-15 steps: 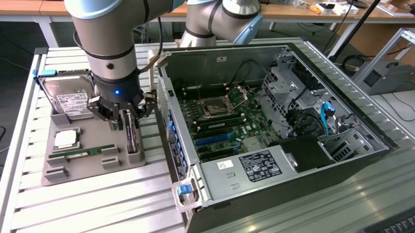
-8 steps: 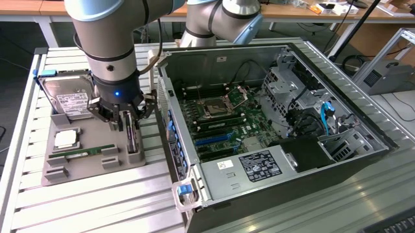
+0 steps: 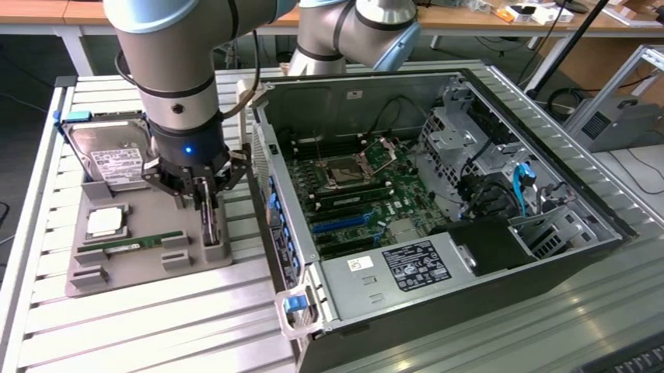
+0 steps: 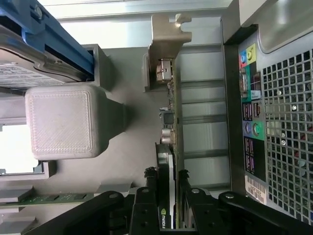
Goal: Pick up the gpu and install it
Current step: 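Pick up the gpu and move the gpu toward the slot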
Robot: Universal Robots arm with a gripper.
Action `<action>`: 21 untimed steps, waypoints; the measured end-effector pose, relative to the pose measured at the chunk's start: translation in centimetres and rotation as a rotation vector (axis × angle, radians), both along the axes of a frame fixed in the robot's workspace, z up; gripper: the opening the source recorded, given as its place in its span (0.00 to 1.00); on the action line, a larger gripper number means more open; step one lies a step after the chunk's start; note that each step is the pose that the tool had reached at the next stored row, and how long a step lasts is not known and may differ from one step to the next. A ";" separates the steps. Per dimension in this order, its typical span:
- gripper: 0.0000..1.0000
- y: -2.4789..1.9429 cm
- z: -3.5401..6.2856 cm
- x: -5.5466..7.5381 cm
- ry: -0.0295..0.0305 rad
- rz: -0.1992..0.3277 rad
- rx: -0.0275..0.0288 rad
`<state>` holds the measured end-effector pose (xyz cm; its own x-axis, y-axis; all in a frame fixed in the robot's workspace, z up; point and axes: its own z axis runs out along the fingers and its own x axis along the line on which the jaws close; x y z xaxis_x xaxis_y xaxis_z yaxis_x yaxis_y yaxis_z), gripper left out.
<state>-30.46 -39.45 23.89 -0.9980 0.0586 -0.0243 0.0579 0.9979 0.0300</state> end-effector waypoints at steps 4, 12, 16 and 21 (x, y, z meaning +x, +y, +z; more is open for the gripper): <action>0.27 0.01 0.01 0.0 0.0001 0.001 -0.0005; 0.27 0.01 1.61 0.0 0.0001 0.001 -0.0005; 0.27 0.01 3.89 0.0 0.0000 0.001 -0.0004; 0.27 0.01 8.08 0.0 0.0001 0.001 -0.0004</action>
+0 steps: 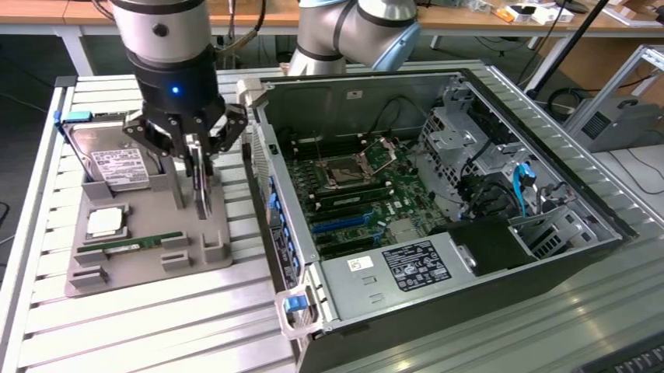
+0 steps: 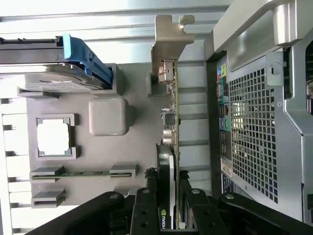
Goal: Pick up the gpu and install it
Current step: 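Pick up the gpu and move the gpu toward the slot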
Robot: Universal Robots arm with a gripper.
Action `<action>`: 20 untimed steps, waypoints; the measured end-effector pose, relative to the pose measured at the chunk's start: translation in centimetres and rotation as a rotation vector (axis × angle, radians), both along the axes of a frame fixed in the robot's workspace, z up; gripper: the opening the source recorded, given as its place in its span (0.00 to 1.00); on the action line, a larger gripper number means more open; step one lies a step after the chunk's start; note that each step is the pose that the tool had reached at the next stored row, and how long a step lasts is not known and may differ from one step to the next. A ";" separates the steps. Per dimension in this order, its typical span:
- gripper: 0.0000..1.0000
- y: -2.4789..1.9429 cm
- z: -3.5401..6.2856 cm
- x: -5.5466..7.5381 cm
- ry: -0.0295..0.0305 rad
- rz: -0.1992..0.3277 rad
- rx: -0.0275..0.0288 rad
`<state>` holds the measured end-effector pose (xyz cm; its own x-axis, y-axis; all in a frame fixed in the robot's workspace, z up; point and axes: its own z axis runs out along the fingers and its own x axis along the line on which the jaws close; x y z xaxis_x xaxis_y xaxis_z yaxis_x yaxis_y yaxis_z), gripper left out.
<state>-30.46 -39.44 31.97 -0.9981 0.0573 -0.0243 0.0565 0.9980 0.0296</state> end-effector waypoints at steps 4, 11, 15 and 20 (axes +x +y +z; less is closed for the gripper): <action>0.27 0.00 2.38 0.0 0.0000 0.000 0.0000; 0.27 0.00 5.90 0.0 0.0000 0.000 0.0000; 0.27 0.00 7.85 0.0 0.0001 0.000 -0.0001; 0.27 0.00 10.40 0.0 0.0000 0.000 0.0000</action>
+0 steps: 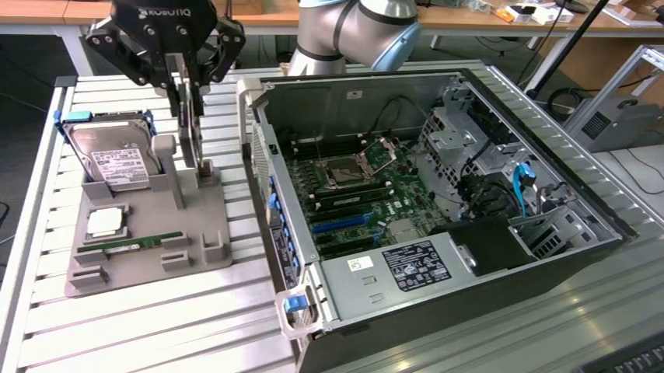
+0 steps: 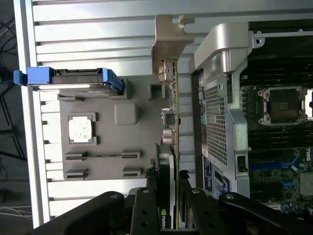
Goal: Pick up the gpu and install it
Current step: 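Pick up the gpu and move the gpu toward the slot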
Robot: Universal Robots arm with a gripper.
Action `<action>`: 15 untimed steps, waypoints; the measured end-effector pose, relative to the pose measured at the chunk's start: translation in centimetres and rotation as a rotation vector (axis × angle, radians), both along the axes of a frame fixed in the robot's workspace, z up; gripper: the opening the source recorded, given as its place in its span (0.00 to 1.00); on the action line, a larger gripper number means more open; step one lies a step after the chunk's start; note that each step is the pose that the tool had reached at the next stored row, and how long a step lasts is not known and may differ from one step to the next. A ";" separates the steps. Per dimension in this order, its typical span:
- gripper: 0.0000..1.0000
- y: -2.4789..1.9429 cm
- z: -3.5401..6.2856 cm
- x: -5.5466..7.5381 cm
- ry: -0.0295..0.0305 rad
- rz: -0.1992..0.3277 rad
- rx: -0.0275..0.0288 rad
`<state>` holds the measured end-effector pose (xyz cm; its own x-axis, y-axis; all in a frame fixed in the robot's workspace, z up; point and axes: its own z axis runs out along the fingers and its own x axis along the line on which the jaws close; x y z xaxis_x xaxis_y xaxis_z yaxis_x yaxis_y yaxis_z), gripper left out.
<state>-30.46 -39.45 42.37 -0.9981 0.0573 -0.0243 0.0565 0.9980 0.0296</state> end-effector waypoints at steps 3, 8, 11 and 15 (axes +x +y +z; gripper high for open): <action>0.27 0.00 1.01 0.0 0.0002 0.000 -0.0001; 0.27 0.00 1.16 0.0 0.0000 0.000 0.0000; 0.27 0.00 1.18 0.2 0.0003 0.000 -0.0002; 0.27 0.00 1.17 1.3 0.0001 0.000 0.0000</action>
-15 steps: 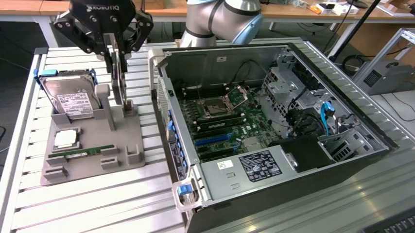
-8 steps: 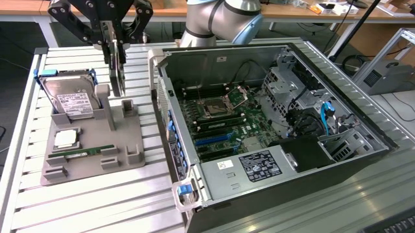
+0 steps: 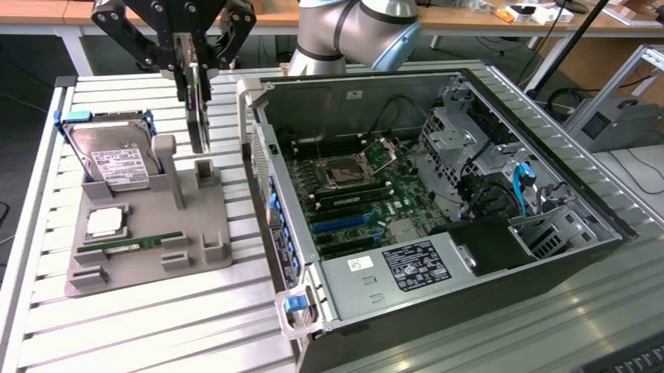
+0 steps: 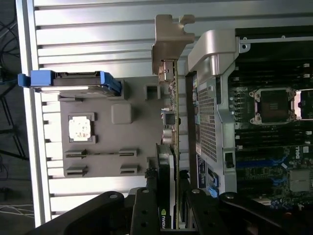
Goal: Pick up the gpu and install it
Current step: 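Pick up the gpu and move the gpu toward the slot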
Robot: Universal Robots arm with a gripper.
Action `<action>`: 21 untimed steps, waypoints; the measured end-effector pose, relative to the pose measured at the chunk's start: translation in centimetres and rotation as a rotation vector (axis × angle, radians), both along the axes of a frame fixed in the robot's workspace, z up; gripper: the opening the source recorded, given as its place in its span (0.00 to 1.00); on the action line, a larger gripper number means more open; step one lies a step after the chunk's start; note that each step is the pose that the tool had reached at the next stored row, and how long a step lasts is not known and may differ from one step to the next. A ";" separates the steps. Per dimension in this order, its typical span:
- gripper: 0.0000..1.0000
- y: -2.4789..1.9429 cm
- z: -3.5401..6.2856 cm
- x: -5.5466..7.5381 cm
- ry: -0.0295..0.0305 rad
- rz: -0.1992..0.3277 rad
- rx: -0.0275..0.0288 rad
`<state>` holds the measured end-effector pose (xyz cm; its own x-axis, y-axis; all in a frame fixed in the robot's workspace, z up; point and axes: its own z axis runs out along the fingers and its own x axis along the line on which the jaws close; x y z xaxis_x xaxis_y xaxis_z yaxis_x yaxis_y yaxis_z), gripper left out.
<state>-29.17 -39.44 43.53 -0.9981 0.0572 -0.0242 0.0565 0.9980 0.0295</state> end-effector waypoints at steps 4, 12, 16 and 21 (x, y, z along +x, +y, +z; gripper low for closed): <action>0.27 0.00 0.00 1.5 0.0000 0.000 0.0000; 0.27 -0.01 0.00 6.1 0.0001 0.000 0.0000; 0.27 -0.01 -0.01 8.0 0.0000 0.000 0.0001; 0.27 -0.01 0.00 10.8 0.0000 0.000 0.0001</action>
<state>-18.41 -39.45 43.53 -0.9981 0.0572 -0.0242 0.0565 0.9980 0.0296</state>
